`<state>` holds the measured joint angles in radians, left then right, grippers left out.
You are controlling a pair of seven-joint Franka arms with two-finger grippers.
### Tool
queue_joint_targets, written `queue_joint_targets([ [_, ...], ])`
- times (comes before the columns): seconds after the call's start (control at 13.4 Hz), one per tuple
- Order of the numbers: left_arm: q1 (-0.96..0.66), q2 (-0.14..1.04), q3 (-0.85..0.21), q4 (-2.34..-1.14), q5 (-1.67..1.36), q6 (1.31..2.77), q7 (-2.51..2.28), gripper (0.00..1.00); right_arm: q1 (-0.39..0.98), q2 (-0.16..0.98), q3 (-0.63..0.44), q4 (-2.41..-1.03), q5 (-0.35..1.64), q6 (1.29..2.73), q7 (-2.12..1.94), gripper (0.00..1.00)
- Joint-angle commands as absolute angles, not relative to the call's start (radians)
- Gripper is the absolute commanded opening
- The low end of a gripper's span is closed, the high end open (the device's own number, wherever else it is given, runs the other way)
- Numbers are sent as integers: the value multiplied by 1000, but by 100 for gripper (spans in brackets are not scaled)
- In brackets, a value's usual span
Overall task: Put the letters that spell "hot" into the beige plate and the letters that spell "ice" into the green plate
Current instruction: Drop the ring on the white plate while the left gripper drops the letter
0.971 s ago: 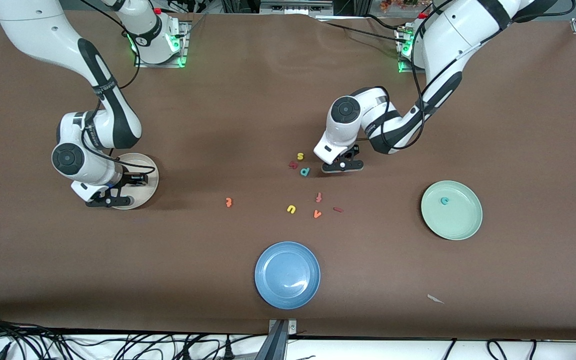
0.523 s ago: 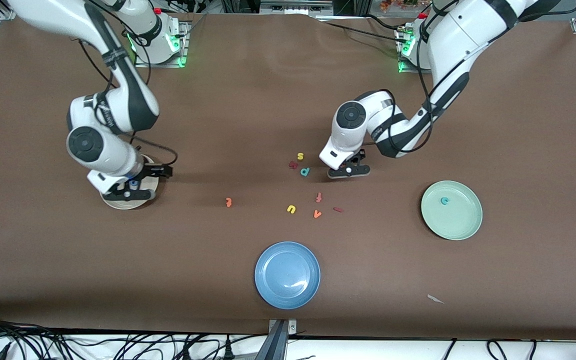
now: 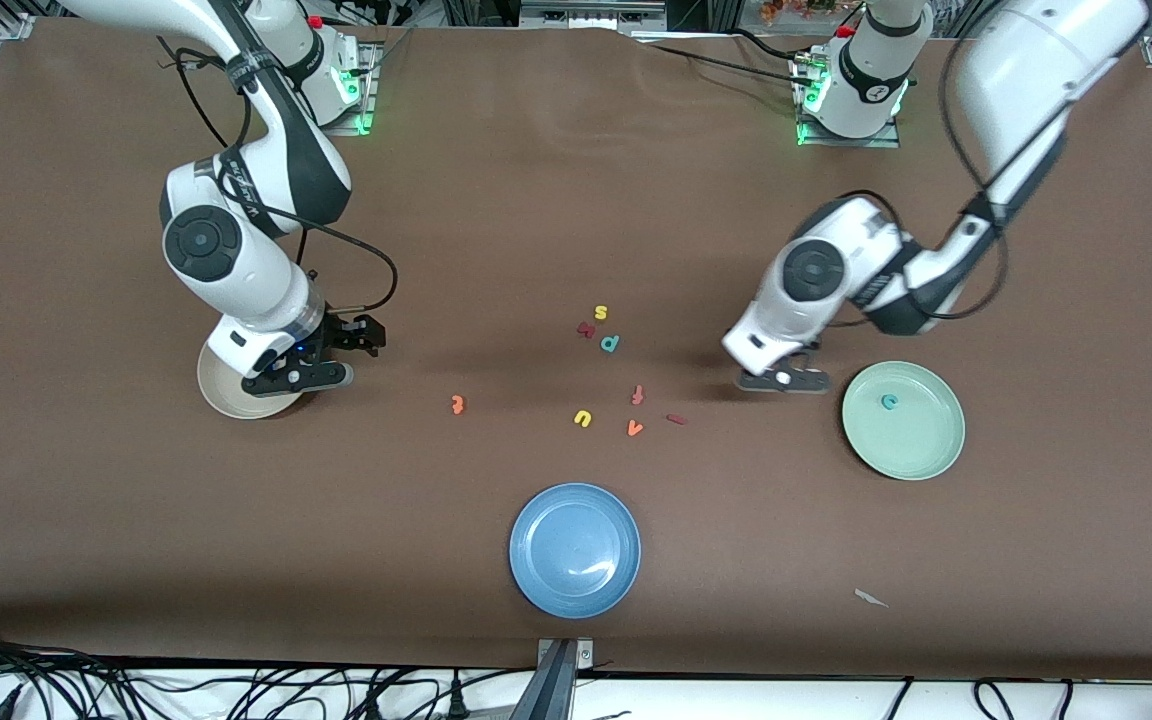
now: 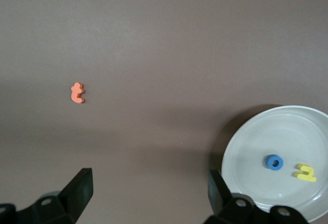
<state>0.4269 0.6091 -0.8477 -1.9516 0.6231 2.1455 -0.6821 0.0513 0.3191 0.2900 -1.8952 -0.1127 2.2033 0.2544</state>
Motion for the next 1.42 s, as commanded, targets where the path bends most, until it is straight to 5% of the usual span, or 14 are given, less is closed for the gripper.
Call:
queue_joint_targets([
  [0.0, 529, 586, -873, -1957, 650, 2118, -504, 17, 55, 325, 301, -1890, -98, 2258, 267, 99],
  [0.3, 650, 591, -848, -1942, 664, 2120, -235, 18, 91, 367, 316, -1899, -78, 2399, 288, 99],
  [0.52, 657, 612, -784, -1899, 707, 2123, -106, 33, 89, 360, 311, -1896, -81, 2149, 311, 99],
  [0.67, 655, 627, -784, -1878, 716, 2123, -87, 100, 91, 339, 307, -1897, -90, 2074, 321, 100],
  [1.35, 450, 629, -795, -1775, 494, 2112, -508, 100, 66, 351, 282, -1859, -83, 2189, 382, 100],
])
